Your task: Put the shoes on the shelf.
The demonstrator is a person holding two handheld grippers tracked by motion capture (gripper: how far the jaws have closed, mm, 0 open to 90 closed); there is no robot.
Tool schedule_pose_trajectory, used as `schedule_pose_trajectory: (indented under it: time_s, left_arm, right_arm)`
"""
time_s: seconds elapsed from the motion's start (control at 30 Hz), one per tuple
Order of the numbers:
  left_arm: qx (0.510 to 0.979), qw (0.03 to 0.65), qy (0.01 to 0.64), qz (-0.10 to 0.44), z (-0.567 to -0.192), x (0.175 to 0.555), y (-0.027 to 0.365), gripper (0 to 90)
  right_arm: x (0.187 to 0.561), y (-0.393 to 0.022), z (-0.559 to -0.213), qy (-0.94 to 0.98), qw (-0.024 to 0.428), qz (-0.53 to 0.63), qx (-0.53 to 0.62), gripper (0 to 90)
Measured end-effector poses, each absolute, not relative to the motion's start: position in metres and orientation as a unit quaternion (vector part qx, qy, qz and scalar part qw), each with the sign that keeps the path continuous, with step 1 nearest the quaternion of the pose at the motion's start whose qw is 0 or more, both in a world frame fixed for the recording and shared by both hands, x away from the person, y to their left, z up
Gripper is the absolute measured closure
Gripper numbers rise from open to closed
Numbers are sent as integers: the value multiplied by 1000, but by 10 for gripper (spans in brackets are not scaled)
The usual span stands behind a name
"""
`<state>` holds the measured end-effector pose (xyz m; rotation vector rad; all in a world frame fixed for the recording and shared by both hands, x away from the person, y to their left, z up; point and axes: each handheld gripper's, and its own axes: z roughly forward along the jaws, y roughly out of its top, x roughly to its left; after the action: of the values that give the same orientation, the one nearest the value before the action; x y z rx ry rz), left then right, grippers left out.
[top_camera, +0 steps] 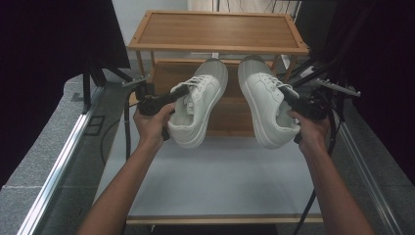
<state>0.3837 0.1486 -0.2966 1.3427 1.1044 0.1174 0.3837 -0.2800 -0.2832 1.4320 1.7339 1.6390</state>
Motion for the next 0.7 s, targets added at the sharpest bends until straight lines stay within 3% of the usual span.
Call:
schedule_pose_trajectory:
  time_s: [0.7]
  left_arm:
    - [559,634,529,67,-294,411,151,798]
  right_arm:
    - [413,-253,-281,601,190,563,535,837]
